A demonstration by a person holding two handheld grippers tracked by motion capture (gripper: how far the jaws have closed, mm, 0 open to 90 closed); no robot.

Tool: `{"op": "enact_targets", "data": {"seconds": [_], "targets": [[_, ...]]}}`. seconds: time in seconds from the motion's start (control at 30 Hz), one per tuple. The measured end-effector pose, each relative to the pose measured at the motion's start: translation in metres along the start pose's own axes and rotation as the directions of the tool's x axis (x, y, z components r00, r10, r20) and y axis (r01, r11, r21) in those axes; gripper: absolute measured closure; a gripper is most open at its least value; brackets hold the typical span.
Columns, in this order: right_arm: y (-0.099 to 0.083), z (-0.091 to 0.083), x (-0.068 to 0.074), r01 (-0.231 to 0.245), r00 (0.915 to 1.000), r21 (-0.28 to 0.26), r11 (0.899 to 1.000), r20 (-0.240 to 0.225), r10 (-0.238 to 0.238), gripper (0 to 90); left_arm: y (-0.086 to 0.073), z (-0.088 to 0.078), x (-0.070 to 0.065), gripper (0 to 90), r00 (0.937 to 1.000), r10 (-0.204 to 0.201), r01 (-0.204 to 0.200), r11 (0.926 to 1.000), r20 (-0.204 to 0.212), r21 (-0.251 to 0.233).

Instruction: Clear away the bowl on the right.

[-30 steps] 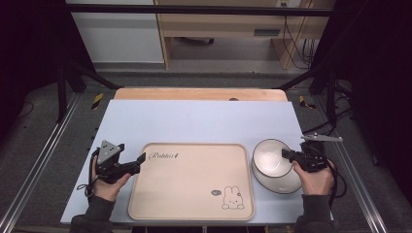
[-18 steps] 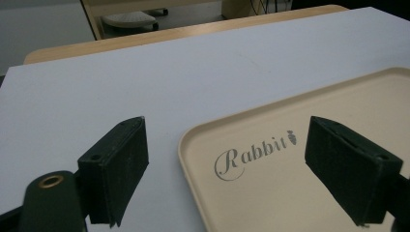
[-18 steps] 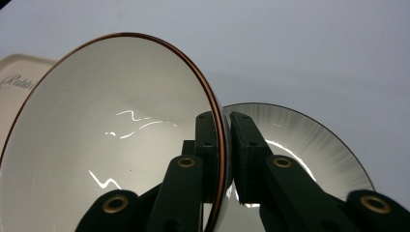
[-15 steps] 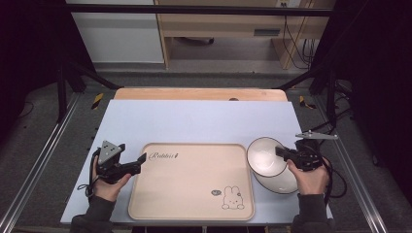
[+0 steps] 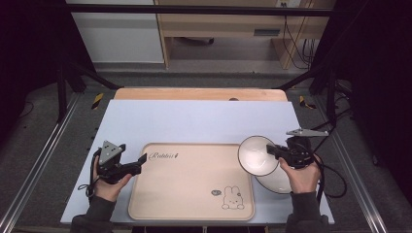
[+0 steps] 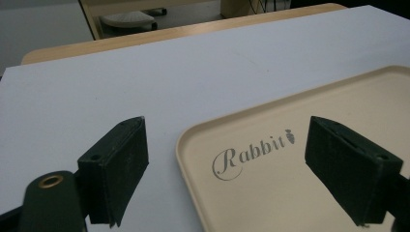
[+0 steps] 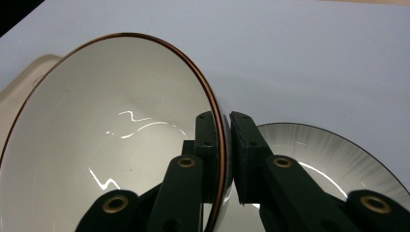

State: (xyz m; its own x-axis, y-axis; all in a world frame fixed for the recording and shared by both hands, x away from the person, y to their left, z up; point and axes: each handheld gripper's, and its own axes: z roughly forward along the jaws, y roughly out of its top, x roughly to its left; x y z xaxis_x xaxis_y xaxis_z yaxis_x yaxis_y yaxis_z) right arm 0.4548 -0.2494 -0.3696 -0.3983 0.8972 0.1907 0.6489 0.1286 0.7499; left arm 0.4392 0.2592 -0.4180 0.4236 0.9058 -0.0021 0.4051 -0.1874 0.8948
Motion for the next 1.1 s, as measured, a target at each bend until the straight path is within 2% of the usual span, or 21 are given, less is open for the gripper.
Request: {"op": "enact_targets", "data": {"seconds": [0.63,1.1], "targets": [[0.011,0.021,0.024,0.045,0.9979,0.030,0.999,-0.048,-0.044,82.5,0.000,0.001,0.000,15.0,1.0000,0.004,-0.004,1.0000,0.006,0.004],[0.027,0.042,0.048,0.092,0.9912,0.031,0.995,-0.098,-0.089,82.5,-0.001,0.002,-0.002,14.3,0.9998,0.015,-0.015,0.9998,0.014,0.011]]}}
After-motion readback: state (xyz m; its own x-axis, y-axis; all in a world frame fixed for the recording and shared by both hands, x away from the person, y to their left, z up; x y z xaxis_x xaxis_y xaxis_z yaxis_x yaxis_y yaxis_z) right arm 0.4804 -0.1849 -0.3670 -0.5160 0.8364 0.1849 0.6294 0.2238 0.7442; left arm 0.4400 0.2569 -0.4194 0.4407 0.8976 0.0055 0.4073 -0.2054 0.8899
